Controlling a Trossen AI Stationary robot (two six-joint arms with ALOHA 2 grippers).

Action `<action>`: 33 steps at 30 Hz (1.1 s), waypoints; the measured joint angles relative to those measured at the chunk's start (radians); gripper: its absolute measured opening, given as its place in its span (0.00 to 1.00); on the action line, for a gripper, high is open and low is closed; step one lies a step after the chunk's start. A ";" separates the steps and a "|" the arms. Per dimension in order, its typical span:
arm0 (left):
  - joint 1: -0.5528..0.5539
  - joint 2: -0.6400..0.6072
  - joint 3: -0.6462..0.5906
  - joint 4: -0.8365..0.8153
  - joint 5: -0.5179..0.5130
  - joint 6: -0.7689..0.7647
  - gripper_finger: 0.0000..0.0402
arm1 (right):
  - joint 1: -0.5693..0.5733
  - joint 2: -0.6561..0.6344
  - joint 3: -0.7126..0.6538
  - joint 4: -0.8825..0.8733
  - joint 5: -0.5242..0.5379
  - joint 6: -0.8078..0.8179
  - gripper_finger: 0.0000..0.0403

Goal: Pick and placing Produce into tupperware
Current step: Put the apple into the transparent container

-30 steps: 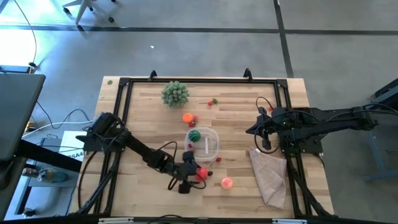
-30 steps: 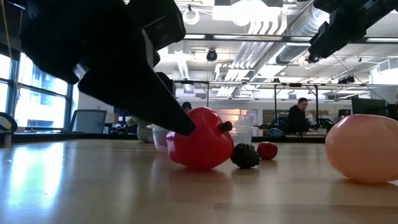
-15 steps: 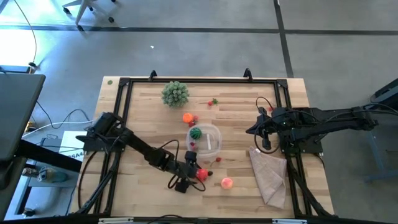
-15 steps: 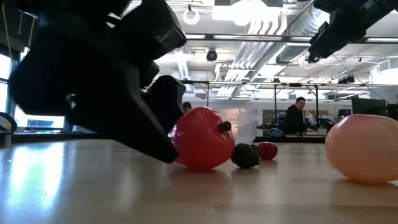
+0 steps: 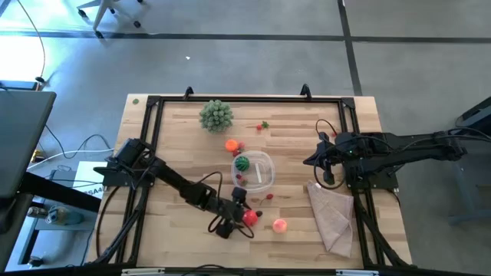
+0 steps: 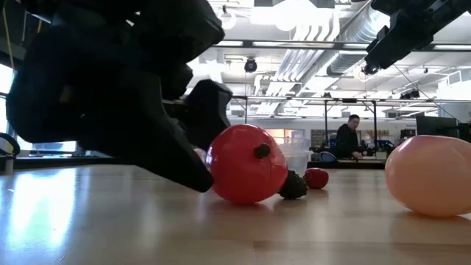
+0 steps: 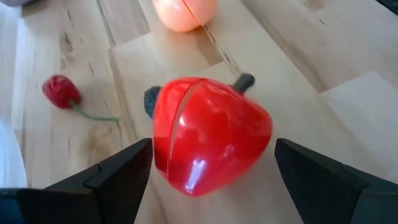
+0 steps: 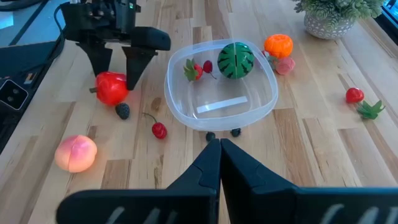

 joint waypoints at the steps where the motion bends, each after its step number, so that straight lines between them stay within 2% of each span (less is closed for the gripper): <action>1: 0.000 0.000 0.003 -0.002 0.001 0.007 0.82 | 0.000 0.000 0.000 0.000 0.000 0.000 0.00; 12: 0.001 0.000 0.034 -0.037 0.019 0.080 0.82 | 0.000 0.000 0.000 0.000 0.000 0.000 0.00; 21: 0.001 0.000 0.034 -0.032 0.073 0.133 0.82 | 0.000 0.000 0.000 0.000 0.000 0.000 0.00; 28: 0.000 -0.001 0.034 -0.049 0.091 0.118 0.82 | 0.000 0.000 0.000 0.000 0.000 0.000 0.00; 33: -0.002 -0.001 0.034 -0.048 0.101 0.026 0.82 | 0.000 0.000 0.000 0.000 0.000 0.000 0.00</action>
